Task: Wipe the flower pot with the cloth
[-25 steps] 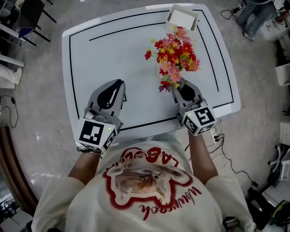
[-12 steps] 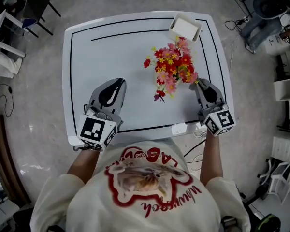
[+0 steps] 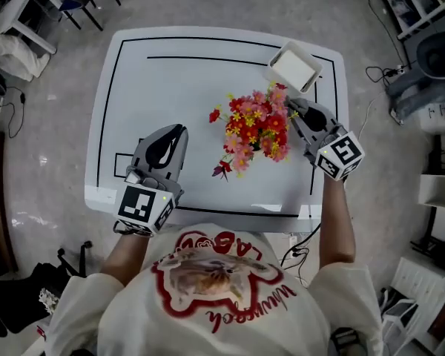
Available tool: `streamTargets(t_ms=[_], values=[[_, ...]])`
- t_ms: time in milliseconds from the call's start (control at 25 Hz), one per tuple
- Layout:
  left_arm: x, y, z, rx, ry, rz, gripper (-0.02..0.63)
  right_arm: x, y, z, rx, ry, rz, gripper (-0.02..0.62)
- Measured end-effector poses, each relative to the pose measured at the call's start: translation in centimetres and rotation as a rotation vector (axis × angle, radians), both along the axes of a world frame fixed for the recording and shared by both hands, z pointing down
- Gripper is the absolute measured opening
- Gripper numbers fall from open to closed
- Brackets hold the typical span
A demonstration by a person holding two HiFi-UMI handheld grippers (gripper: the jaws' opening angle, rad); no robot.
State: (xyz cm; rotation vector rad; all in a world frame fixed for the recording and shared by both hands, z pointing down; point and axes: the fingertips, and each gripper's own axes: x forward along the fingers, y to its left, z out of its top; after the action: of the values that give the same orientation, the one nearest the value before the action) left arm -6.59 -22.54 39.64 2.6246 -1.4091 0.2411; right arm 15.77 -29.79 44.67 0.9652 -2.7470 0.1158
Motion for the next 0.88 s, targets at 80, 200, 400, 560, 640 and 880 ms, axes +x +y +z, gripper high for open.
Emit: streamTargets(t_ms=[80, 200, 400, 560, 640, 880], values=[[0.0, 0.2, 0.3, -0.01, -0.01, -0.042, 0.025, -1.2, -1.7, 0.3, -0.013, -0.008, -0.091, 0.043], [-0.2, 0.5, 0.6, -0.027, -0.024, -0.097, 0.025, -3.2, -3.3, 0.7, -0.048, -0.04, -0.218, 0.043], [-1.6, 1.1, 1.9, -0.057, -0.048, -0.193, 0.025, -6.9, -3.6, 1.8, -0.082, -0.067, -0.398, 0.043], [-1.6, 1.2, 1.3, -0.042, -0.048, -0.237, 0.025, -8.4, -3.1, 2.1, -0.127, -0.101, -0.52, 0.043], [-1.7, 1.3, 1.2, -0.042, -0.047, -0.252, 0.025, -8.8, -2.9, 2.1, -0.133, -0.099, -0.559, 0.043], [-1.6, 2.0, 1.6, -0.055, -0.054, -0.267, 0.025, -8.7, -2.2, 2.4, -0.158, -0.088, -0.616, 0.041]])
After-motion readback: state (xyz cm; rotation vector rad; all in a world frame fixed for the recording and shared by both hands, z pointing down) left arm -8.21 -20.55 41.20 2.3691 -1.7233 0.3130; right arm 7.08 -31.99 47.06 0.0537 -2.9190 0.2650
